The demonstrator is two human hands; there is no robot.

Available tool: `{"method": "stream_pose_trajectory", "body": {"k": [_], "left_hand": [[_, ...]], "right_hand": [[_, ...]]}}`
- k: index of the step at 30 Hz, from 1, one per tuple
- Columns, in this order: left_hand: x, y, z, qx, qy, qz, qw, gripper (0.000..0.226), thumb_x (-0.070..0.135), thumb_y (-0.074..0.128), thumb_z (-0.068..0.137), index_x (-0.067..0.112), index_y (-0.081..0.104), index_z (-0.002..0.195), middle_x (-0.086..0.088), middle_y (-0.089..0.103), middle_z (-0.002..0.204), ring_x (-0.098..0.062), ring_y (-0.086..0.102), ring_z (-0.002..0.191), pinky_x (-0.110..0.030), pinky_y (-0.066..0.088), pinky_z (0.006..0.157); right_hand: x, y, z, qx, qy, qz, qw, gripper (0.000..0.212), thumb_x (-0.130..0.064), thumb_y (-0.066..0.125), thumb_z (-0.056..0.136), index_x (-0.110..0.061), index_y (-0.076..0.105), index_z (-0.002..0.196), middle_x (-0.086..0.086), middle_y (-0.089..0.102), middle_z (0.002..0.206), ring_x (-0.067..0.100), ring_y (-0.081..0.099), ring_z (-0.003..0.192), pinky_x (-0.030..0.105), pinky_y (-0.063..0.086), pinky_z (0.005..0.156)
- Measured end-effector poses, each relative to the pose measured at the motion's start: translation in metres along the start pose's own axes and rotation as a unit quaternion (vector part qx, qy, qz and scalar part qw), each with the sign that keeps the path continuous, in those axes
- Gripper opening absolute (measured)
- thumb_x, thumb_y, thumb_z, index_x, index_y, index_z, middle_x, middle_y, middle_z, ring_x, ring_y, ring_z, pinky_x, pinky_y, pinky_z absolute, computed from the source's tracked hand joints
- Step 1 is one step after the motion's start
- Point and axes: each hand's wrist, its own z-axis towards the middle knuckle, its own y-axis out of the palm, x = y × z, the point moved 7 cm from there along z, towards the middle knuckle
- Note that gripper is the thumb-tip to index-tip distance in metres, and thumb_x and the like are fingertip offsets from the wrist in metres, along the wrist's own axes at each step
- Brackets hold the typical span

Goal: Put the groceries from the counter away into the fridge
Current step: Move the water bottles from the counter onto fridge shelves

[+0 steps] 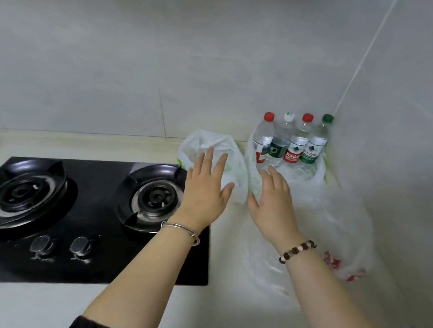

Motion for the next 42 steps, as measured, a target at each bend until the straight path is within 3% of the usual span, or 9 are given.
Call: {"method": "stream_pose_trajectory", "body": {"k": [4, 8, 14, 21, 23, 25, 28, 34, 42], "left_hand": [[0.027, 0.035, 0.069, -0.016, -0.003, -0.038, 0.999, 0.064, 0.037, 0.046, 0.095, 0.017, 0.019, 0.149, -0.012, 0.004, 0.158, -0.03, 0.004, 0.145, -0.042, 0.011, 0.116], [0.042, 0.069, 0.131, -0.027, -0.02, -0.073, 0.997, 0.061, 0.033, 0.047, 0.095, 0.016, 0.022, 0.148, -0.015, 0.009, 0.157, -0.032, 0.011, 0.143, -0.044, 0.016, 0.116], [0.042, 0.11, 0.215, -0.051, -0.051, -0.074, 0.995, 0.065, 0.029, 0.049, 0.095, 0.011, 0.018, 0.149, -0.016, 0.014, 0.156, -0.031, 0.016, 0.142, -0.039, 0.019, 0.114], [0.041, 0.136, 0.282, -0.099, -0.025, -0.007, 0.995, 0.068, 0.027, 0.051, 0.092, 0.025, 0.015, 0.15, -0.005, 0.034, 0.148, -0.029, 0.048, 0.118, -0.04, 0.045, 0.093], [0.043, 0.141, 0.291, -0.118, -0.009, 0.017, 0.993, 0.065, 0.027, 0.053, 0.091, 0.025, 0.021, 0.148, -0.004, 0.044, 0.139, -0.027, 0.05, 0.113, -0.037, 0.046, 0.089], [0.045, 0.14, 0.297, -0.109, 0.009, 0.035, 0.993, 0.056, 0.025, 0.057, 0.088, 0.021, 0.035, 0.14, -0.006, 0.052, 0.126, -0.027, 0.051, 0.107, -0.035, 0.045, 0.085], [0.047, 0.136, 0.301, -0.099, 0.024, 0.061, 0.993, 0.036, 0.026, 0.063, 0.085, 0.015, 0.051, 0.118, -0.006, 0.056, 0.106, -0.027, 0.052, 0.096, -0.033, 0.043, 0.076], [0.059, 0.134, 0.292, -0.131, 0.034, 0.045, 0.99, 0.021, 0.019, 0.071, 0.075, 0.011, 0.063, 0.093, -0.006, 0.054, 0.093, -0.028, 0.057, 0.079, -0.025, 0.037, 0.065], [0.069, 0.1, 0.245, -0.067, -0.011, -0.014, 0.998, 0.019, 0.017, 0.07, 0.073, 0.01, 0.069, 0.091, -0.005, 0.056, 0.09, -0.025, 0.056, 0.079, -0.025, 0.04, 0.067]], "right_hand": [[0.05, -0.014, 0.059, 0.004, 0.006, 0.001, 1.0, 0.059, -0.023, 0.055, 0.09, -0.007, 0.033, 0.142, 0.009, 0.025, 0.151, 0.023, 0.018, 0.141, 0.031, 0.013, 0.115], [0.096, -0.022, 0.117, 0.004, 0.013, -0.003, 1.0, 0.059, -0.023, 0.056, 0.089, -0.007, 0.033, 0.141, 0.009, 0.029, 0.149, 0.023, 0.022, 0.139, 0.033, 0.018, 0.114], [0.143, -0.017, 0.197, -0.003, 0.04, 0.002, 0.999, 0.055, -0.021, 0.053, 0.089, -0.006, 0.036, 0.139, 0.01, 0.035, 0.145, 0.026, 0.034, 0.133, 0.038, 0.036, 0.107], [0.154, 0.007, 0.271, -0.069, 0.021, -0.045, 0.996, 0.063, -0.027, 0.051, 0.092, -0.016, 0.021, 0.146, 0.009, 0.023, 0.15, 0.027, 0.035, 0.131, 0.04, 0.045, 0.094], [0.156, 0.015, 0.281, -0.106, 0.026, -0.07, 0.992, 0.063, -0.024, 0.051, 0.093, -0.016, 0.02, 0.147, 0.01, 0.026, 0.148, 0.025, 0.043, 0.124, 0.037, 0.047, 0.086], [0.157, 0.014, 0.287, -0.097, 0.021, -0.074, 0.992, 0.048, -0.016, 0.052, 0.092, -0.012, 0.034, 0.136, 0.011, 0.038, 0.134, 0.023, 0.053, 0.096, 0.031, 0.046, 0.068], [0.159, 0.012, 0.289, -0.084, 0.01, -0.068, 0.994, 0.024, -0.011, 0.05, 0.092, -0.01, 0.045, 0.116, 0.008, 0.044, 0.116, 0.019, 0.044, 0.072, 0.029, 0.036, 0.057], [0.161, 0.008, 0.279, -0.084, 0.038, -0.055, 0.994, 0.017, -0.01, 0.054, 0.09, -0.008, 0.053, 0.107, 0.009, 0.047, 0.113, 0.026, 0.056, 0.083, 0.028, 0.036, 0.059], [0.149, -0.032, 0.245, -0.064, 0.031, -0.058, 0.996, 0.014, -0.006, 0.056, 0.086, -0.007, 0.057, 0.1, 0.011, 0.05, 0.11, 0.026, 0.056, 0.082, 0.029, 0.039, 0.061]]}}
